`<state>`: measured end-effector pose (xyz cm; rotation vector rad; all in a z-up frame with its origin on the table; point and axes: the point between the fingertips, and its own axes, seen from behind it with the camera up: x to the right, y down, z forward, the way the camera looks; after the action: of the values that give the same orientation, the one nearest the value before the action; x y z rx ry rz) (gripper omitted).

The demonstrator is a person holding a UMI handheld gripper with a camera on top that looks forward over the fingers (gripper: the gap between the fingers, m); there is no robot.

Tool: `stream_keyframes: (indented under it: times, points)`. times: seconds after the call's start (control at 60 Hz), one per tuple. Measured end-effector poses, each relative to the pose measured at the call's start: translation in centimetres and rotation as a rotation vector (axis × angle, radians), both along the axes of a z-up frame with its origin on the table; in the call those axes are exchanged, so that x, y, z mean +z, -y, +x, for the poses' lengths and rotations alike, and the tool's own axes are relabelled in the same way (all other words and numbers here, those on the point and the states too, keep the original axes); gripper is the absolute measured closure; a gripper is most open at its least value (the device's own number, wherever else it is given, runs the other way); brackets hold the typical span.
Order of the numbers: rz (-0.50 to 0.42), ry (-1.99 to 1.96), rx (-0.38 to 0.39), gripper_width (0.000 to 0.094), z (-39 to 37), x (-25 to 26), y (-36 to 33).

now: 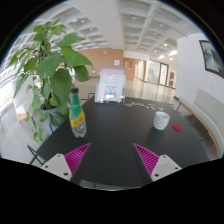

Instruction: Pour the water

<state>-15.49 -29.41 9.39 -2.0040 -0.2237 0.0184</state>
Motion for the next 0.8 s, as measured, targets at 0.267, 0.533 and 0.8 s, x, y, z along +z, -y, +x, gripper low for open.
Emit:
stream_keyframes:
  times: [0.267, 0.533, 0.8]
  points:
    - [0.063, -0.055, 0.08, 0.0077, -13.7, 0.0, -8.1]
    - [0.084, -0.057, -0.005, 0.0092, -17.0, -3.2, -15.7]
    - [0.139, -0.077, -0.021, 0.0451, -17.4, -4.0, -17.4]
